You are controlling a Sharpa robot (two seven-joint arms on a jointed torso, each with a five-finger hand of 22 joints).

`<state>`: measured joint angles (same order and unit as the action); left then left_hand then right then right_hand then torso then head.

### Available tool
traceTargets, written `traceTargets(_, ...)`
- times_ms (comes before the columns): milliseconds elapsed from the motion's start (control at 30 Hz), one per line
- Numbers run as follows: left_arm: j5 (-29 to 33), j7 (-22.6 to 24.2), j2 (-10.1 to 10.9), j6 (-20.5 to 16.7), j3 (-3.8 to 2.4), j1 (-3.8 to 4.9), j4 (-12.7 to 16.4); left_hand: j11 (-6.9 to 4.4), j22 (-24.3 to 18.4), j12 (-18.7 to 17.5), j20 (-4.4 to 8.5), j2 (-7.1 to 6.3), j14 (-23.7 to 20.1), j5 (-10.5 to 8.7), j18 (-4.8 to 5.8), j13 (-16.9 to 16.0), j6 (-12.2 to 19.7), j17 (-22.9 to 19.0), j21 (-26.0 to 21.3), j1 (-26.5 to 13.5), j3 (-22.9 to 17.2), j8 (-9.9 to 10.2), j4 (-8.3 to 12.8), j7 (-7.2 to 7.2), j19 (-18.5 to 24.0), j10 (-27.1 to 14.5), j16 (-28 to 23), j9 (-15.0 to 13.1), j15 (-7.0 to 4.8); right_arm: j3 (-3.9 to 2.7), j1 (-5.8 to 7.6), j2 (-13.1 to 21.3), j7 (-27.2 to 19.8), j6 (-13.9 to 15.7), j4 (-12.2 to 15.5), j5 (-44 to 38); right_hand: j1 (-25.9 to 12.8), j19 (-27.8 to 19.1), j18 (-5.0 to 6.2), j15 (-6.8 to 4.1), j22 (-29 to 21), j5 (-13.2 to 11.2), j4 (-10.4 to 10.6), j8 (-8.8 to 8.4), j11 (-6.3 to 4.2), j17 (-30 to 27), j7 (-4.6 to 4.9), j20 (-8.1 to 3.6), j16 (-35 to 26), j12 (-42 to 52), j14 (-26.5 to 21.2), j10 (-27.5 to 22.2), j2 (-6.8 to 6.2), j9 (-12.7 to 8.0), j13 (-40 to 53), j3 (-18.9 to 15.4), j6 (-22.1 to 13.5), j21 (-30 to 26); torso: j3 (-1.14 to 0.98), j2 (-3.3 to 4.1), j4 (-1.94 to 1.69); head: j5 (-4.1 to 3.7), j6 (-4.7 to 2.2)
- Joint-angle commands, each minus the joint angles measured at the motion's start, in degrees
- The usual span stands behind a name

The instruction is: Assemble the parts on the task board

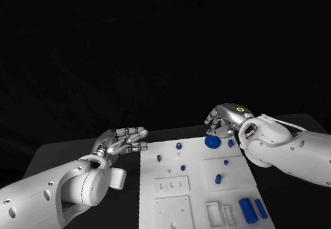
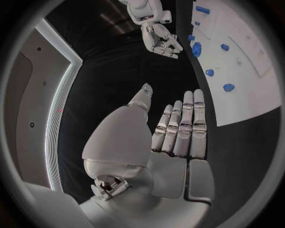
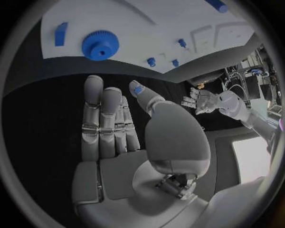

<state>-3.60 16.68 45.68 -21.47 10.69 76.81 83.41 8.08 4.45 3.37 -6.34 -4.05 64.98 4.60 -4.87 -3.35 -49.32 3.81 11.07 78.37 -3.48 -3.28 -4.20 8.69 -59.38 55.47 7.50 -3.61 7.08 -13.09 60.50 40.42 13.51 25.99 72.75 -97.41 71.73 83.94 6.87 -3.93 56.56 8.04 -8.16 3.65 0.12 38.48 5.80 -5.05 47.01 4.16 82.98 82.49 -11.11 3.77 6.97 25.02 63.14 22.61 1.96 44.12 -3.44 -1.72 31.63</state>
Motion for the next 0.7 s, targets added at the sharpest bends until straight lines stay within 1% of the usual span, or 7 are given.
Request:
traceTargets(33, -0.25, 0.46, -0.03, 0.21, -0.06, 0.11, -0.12, 0.01, 0.0, 0.09, 0.11, -0.51, 0.07, 0.1, 0.41, 0.02, -0.05, 0.04, 0.38, 0.1, -0.21, -0.12, -0.06, -0.06, 0.4, -0.27, 0.06, 0.07, -0.17, -0.27, -0.09, 0.78, -1.5, -5.16, 0.01, 1.97, 1.44, 1.85, -2.14, -1.29, 0.96, 2.14, 0.46, 0.36, -0.92, 1.45, -0.23, -1.54, 0.88, 10.04, 0.26, -0.07, 0.35, 0.14, 17.48, -8.66, -1.57, 0.43, -0.3, -0.17, 0.38, 0.24, 0.08)
traceTargets(67, -0.25, 0.46, -0.04, 0.24, -0.06, 0.11, -0.17, 0.01, 0.0, 0.09, 0.11, -0.51, 0.07, 0.1, 0.41, 0.02, -0.05, 0.04, 0.38, 0.1, -0.21, -0.12, -0.06, -0.06, 0.4, -0.27, 0.06, 0.07, -0.17, -0.32, -0.11, 0.88, -1.56, -5.68, -0.14, 1.99, 2.23, 1.64, -2.62, -1.05, 2.44, 2.63, 0.85, -0.1, -0.58, 3.07, 0.12, -1.14, 2.0, 25.65, -0.22, -10.22, 1.08, 0.11, 36.09, -12.1, -2.46, 1.74, -0.32, -0.19, 0.38, 0.24, 0.12)
traceTargets(100, -0.25, 0.47, -0.07, 0.28, -0.06, 0.1, -0.24, 0.01, 0.0, 0.09, 0.11, -0.51, 0.07, 0.1, 0.41, 0.02, -0.05, 0.04, 0.38, 0.1, -0.21, -0.12, -0.06, -0.06, 0.4, -0.27, 0.06, 0.07, -0.17, -0.38, -0.13, 0.99, -1.65, -6.49, -0.41, 2.02, 2.37, 1.7, -1.91, -0.79, 4.15, 2.81, 0.89, 0.47, -0.57, 4.91, 0.08, -0.76, 3.29, 35.17, -0.42, -13.64, 1.27, 0.32, 46.31, -11.81, -2.78, 3.49, -0.43, -0.17, 0.39, 0.26, 0.19)
traceTargets(267, -0.25, 0.46, -0.22, 0.49, -0.05, 0.1, -0.51, 0.01, 0.0, 0.09, 0.11, -0.51, 0.07, 0.1, 0.41, 0.02, -0.05, 0.04, 0.38, 0.1, -0.21, -0.12, -0.06, -0.06, 0.4, -0.27, 0.06, 0.07, -0.17, -0.54, -0.33, 0.81, -1.78, -9.73, -2.01, 2.12, 1.62, 1.9, -1.17, 0.08, 10.44, 4.82, 1.72, -0.02, -0.15, 16.18, 0.48, -0.16, 10.38, 48.58, -0.46, -10.05, 1.26, 0.1, 58.61, -13.7, -5.05, 10.62, -0.38, -0.14, 0.21, 0.19, 0.31)
traceTargets(367, -0.25, 0.46, -0.28, 0.56, -0.05, 0.09, -0.61, 0.01, 0.0, 0.09, 0.11, -0.51, 0.07, 0.1, 0.41, 0.02, -0.05, 0.04, 0.38, 0.1, -0.21, -0.12, -0.06, -0.06, 0.4, -0.27, 0.06, 0.07, -0.17, -0.57, -0.47, 0.33, -1.74, -10.98, -3.06, 2.15, 1.64, 2.13, -0.83, 0.28, 12.74, 5.3, 2.29, 0.02, 0.17, 20.14, 0.71, 0.11, 12.8, 53.47, -0.21, -8.82, 1.38, 0.13, 62.55, -14.49, -5.82, 13.2, -0.31, -0.09, 0.16, 0.19, 0.37)
traceTargets(500, -0.25, 0.44, -0.37, 0.62, -0.05, 0.09, -0.74, 0.01, 0.0, 0.09, 0.11, -0.51, 0.07, 0.1, 0.41, 0.02, -0.05, 0.04, 0.38, 0.1, -0.21, -0.12, -0.06, -0.06, 0.4, -0.27, 0.06, 0.07, -0.17, -0.59, -0.77, -0.68, -1.5, -11.36, -4.52, 2.16, 1.94, 2.33, -0.55, 0.46, 15.09, 5.33, 3.09, -0.02, 0.38, 22.65, 0.87, 0.34, 14.13, 57.66, 0.19, -7.33, 1.32, 0.11, 65.72, -15.23, -6.32, 15.33, -0.28, -0.06, 0.16, 0.18, 0.57)
traceTargets(700, -0.26, 0.43, -0.63, 0.78, -0.05, 0.08, -0.93, 0.01, 0.0, 0.09, 0.11, -0.51, 0.07, 0.1, 0.41, 0.02, -0.05, 0.04, 0.38, 0.1, -0.21, -0.12, -0.06, -0.06, 0.4, -0.27, 0.06, 0.07, -0.17, -0.61, -1.2, -2.13, -1.28, -11.61, -6.38, 2.19, 2.0, 2.69, -0.59, 0.49, 17.07, 5.45, 3.75, -0.01, 0.4, 23.79, 0.83, 0.39, 15.19, 60.4, 0.41, -6.39, 1.25, 0.13, 67.56, -14.79, -5.89, 16.9, -0.26, 0.12, -0.22, -0.09, 0.86)
